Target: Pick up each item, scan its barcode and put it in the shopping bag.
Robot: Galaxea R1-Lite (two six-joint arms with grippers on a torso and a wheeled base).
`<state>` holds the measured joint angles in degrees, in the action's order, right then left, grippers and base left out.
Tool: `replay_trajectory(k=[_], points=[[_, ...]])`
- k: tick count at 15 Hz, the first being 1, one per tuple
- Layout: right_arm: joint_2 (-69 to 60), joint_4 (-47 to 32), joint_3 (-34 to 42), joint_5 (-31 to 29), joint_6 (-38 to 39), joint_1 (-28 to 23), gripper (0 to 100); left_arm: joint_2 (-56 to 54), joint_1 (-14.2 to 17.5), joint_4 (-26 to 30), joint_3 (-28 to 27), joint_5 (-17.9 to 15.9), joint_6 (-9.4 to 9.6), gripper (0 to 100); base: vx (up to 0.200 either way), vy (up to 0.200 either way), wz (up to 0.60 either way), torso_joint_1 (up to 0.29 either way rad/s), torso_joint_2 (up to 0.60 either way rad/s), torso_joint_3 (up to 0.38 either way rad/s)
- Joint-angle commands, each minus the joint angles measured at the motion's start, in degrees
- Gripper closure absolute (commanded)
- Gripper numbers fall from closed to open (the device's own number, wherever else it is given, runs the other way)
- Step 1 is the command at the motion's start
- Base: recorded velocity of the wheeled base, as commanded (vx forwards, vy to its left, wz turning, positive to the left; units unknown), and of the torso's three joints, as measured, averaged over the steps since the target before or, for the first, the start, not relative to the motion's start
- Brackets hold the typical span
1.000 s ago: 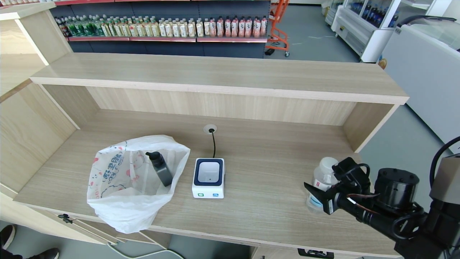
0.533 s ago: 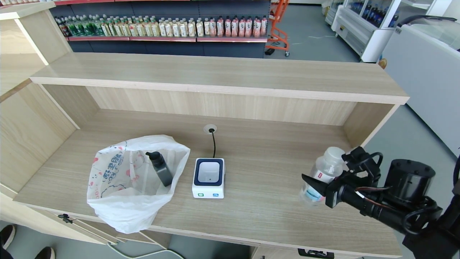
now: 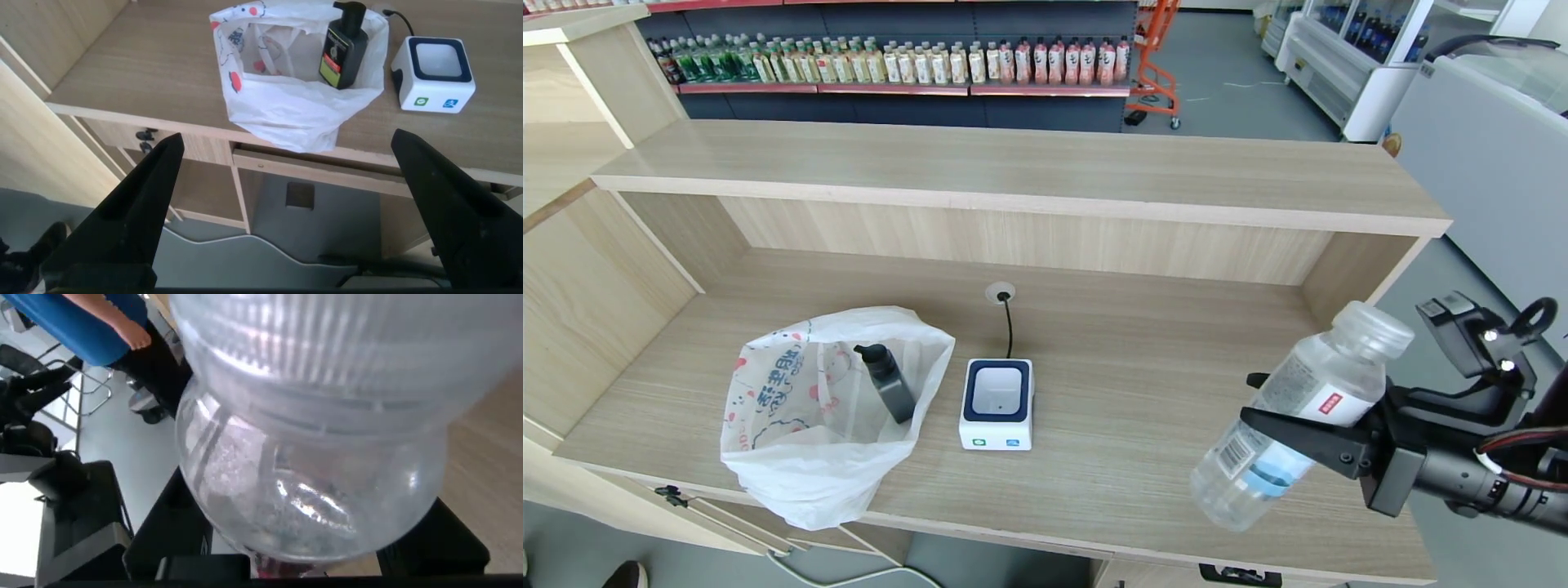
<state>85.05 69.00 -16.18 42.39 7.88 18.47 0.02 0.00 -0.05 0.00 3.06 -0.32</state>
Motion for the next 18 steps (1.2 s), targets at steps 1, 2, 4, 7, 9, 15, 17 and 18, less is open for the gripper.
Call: replay_trajectory(k=[1, 2, 4, 7, 9, 15, 17, 18], points=[[-2.4, 0.0, -0.7, 0.2, 2.1, 5.5, 100, 0.0, 0.0, 0.0, 0.0, 0.0, -0.03, 0, 0.000, 0.000, 0.00, 0.000, 0.00, 0.000], [-2.4, -0.1, -0.9, 0.2, 3.1, 6.9, 100, 0.0, 0.0, 0.0, 0.0, 0.0, -0.03, 0, 0.000, 0.000, 0.00, 0.000, 0.00, 0.000], [-1.9, 0.6, -0.8, 0.2, 8.7, 10.6, 100, 0.0, 0.0, 0.0, 0.0, 0.0, -0.03, 0, 0.000, 0.000, 0.00, 0.000, 0.00, 0.000], [1.4, 1.5, -0.8, 0.2, 10.1, 13.3, 100, 0.0, 0.0, 0.0, 0.0, 0.0, -0.03, 0, 0.000, 0.000, 0.00, 0.000, 0.00, 0.000], [4.4, 2.1, -0.8, 0.2, 10.1, 14.1, 100, 0.0, 0.0, 0.0, 0.0, 0.0, -0.03, 0, 0.000, 0.000, 0.00, 0.000, 0.00, 0.000], [16.4, 20.1, -2.1, 0.2, 10.1, 17.2, 100, 0.0, 0.0, 0.0, 0.0, 0.0, -0.03, 0, 0.000, 0.000, 0.00, 0.000, 0.00, 0.000], [18.0, 21.0, -3.2, 0.2, 9.9, 17.1, 100, 0.0, 0.0, 0.0, 0.0, 0.0, -0.03, 0, 0.000, 0.000, 0.00, 0.000, 0.00, 0.000], [18.0, 21.0, -4.1, 0.2, 10.0, 17.1, 100, 0.0, 0.0, 0.0, 0.0, 0.0, -0.03, 0, 0.000, 0.000, 0.00, 0.000, 0.00, 0.000]])
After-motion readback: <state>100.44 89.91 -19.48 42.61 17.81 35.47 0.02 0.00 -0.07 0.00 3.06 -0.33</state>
